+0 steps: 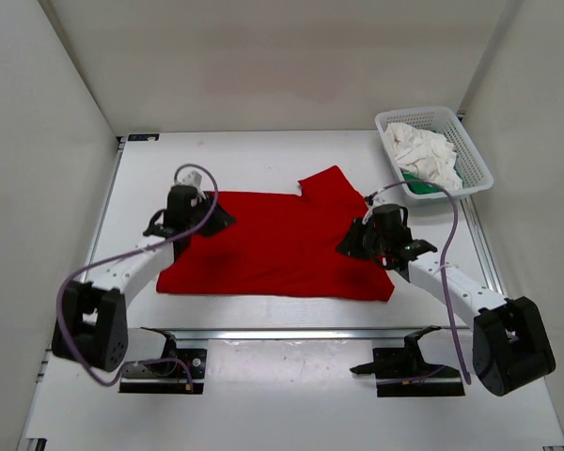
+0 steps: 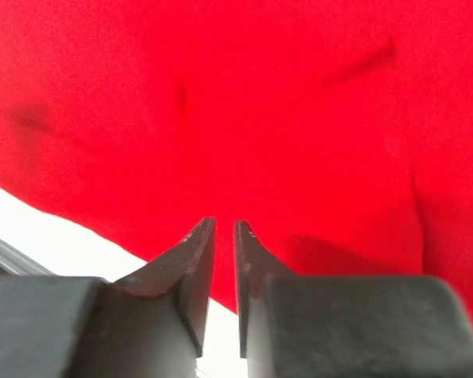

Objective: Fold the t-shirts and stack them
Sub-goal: Fold the flattened tshirt in 1/3 of the way, then grap the side of the flattened tshirt furthest away from the robot with both arms

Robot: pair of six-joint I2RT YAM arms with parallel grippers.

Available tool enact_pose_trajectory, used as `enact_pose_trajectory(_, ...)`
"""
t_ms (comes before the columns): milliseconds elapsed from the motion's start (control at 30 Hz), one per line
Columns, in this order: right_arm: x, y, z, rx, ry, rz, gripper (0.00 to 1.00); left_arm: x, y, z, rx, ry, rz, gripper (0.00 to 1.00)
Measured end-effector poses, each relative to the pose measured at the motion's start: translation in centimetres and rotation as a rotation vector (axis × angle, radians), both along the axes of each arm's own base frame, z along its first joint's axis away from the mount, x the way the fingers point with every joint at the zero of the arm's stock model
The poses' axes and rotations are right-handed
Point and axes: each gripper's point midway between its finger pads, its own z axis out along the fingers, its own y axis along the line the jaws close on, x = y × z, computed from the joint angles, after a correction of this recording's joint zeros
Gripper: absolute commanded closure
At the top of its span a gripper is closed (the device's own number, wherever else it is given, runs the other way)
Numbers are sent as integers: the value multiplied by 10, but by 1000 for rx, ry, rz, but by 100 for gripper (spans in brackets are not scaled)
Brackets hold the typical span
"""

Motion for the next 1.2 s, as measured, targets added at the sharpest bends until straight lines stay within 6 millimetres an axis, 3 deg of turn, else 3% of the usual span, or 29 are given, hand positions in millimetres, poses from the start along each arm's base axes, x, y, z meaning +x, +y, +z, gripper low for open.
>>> enact_pose_trajectory(67,19,3,18,18,-55,2,90,42,17,14,3,-33,73,65)
enact_pose_trajectory(133,31,10,27,34,-86,23,91,78,37,15,25,-34,137,66)
enact_pose_trajectory(233,32,20,19,43,-70,61,90,123,74,-7,93,15,234,64)
enact_pose_trajectory(333,27,29,10,53,-46,103,90,145,108,-38,175,95,305,63)
enact_pose_trajectory(500,21,40,3,71,-36,155,89,163,158,-62,301,159,392,58)
enact_pose_trajectory(667,15,45,-4,90,-32,184,89,182,186,-67,396,176,422,56)
enact_pose_trajectory(933,10,48,-14,99,-5,201,89,195,199,-86,498,226,394,53)
enact_pose_trajectory(1200,7,56,-14,112,-5,218,89,201,197,-81,541,229,357,50)
